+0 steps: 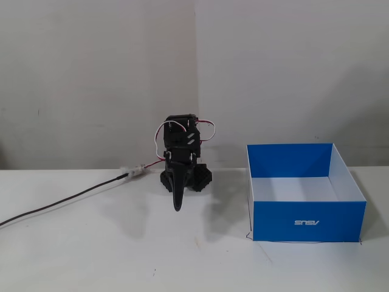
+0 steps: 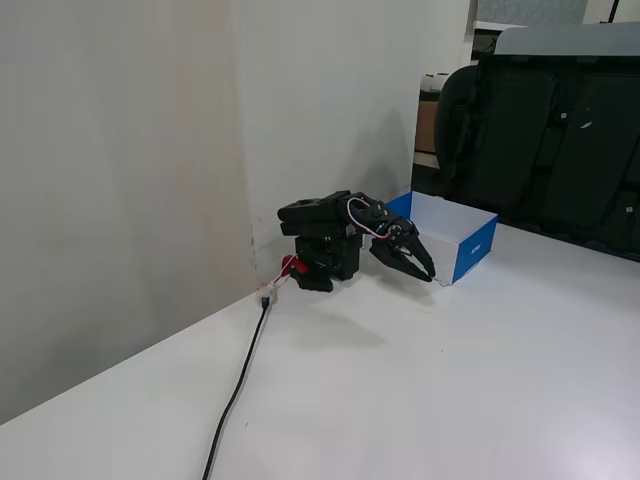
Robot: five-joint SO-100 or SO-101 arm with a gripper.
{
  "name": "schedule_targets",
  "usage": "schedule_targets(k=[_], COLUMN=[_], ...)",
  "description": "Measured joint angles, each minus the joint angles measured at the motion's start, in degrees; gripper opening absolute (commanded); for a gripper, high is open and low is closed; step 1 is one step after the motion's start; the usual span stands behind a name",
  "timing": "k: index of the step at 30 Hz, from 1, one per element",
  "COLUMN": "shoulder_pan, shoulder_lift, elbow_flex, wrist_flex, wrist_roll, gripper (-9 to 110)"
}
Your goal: Pick the gray block and keep it in the box.
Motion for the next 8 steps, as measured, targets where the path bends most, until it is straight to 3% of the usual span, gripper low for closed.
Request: schedule_targets(k=[8], shoulder_pan=[0.0], shoulder_lift=[0.0], elbow_flex=[0.0], wrist_flex=[0.0], wrist_roll=[0.0], gripper=[2])
